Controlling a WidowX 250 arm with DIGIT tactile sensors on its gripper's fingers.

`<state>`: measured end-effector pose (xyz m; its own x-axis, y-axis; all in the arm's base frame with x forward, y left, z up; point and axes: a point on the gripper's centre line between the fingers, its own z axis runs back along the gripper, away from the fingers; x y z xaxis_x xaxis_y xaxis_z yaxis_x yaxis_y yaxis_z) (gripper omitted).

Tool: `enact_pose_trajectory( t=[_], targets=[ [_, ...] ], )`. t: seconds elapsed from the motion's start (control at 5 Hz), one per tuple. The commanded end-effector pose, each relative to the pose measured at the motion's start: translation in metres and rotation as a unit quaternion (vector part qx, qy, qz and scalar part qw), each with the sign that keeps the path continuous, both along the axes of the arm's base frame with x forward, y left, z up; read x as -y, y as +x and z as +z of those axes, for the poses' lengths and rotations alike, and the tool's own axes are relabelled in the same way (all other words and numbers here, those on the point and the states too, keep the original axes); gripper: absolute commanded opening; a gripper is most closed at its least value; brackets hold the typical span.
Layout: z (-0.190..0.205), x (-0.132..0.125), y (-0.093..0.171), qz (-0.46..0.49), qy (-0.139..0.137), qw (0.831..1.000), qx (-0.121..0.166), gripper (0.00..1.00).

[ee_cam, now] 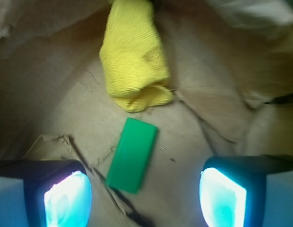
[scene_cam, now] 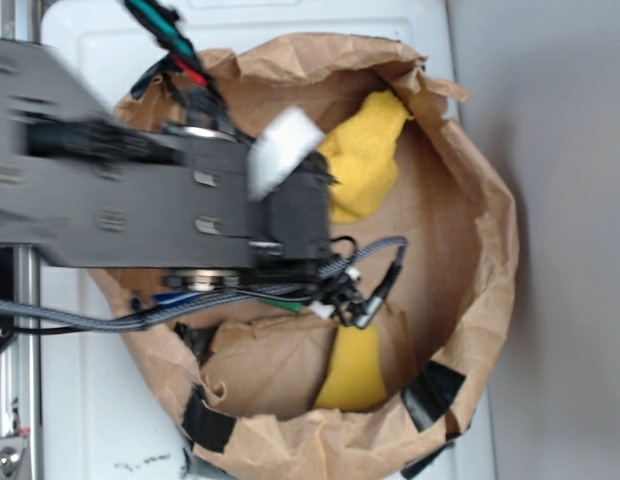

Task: Grab the green block.

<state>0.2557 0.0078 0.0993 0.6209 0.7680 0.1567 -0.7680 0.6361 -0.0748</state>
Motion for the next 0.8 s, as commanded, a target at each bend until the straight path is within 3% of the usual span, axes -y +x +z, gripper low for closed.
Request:
enact_pose_trajectory(
  t=[0.0, 0.2, 0.4, 0.6],
  targets=[
    [0.014, -0.011, 0.007, 0.014, 0.000, 1.000, 0.027, 1.00],
    [0.014, -0.011, 0.007, 0.014, 0.000, 1.000, 0.027, 1.00],
    [0.001, -0.026, 0.004, -0.023, -0.037, 0.999, -0.008, 1.00],
    [-0.017, -0.034, 0.001, -0.055, -0.053, 0.997, -0.031, 1.00]
  ],
)
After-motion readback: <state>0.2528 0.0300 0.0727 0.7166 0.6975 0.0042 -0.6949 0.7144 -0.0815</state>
